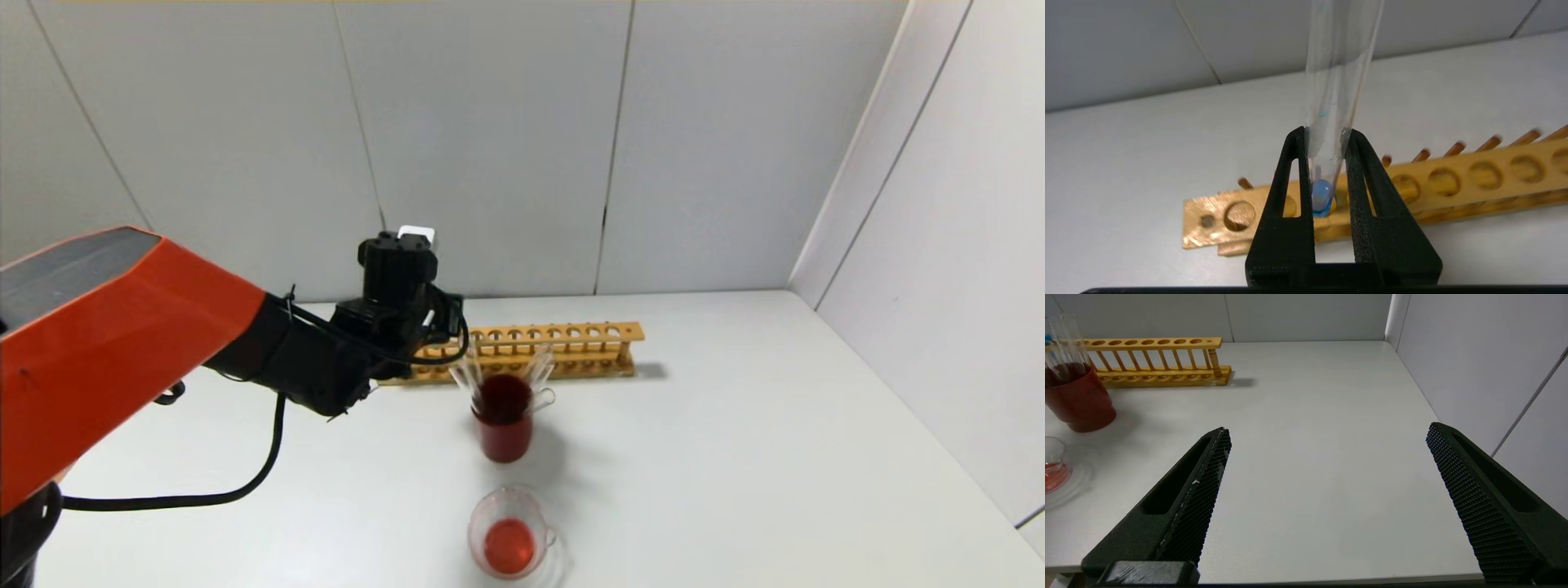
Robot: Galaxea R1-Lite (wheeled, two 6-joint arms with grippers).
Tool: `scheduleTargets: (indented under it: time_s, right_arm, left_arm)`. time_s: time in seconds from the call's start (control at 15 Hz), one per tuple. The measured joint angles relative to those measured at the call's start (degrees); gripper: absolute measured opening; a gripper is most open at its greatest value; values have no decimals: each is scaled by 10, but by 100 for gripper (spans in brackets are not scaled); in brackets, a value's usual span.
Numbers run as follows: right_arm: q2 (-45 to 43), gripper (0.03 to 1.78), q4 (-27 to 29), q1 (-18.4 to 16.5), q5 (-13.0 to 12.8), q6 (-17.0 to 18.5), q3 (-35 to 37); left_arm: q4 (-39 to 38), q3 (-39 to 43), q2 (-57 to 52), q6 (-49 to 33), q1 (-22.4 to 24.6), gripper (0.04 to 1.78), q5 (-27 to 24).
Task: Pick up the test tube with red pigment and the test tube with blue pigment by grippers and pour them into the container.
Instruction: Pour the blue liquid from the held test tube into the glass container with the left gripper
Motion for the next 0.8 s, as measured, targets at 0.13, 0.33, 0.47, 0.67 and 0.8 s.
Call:
scheduleTargets:
  time_s: [0.13, 0.33, 0.47, 0.67, 0.8]
  right_arm:
    - [0, 174, 0, 0, 0, 0, 0]
    - [0, 174, 0, 0, 0, 0, 0]
    - [0, 174, 0, 0, 0, 0, 0]
    - [0, 174, 0, 0, 0, 0, 0]
    - [0, 174, 0, 0, 0, 0, 0]
  left_arm:
    - [53, -38, -41, 17, 1, 30, 2]
    - [142, -95, -112, 54, 0, 30, 8]
    - [187, -104, -158, 67, -1, 30, 18]
    - [239, -70, -233, 73, -11, 30, 35]
    - [256, -4, -285, 74, -24, 30, 38]
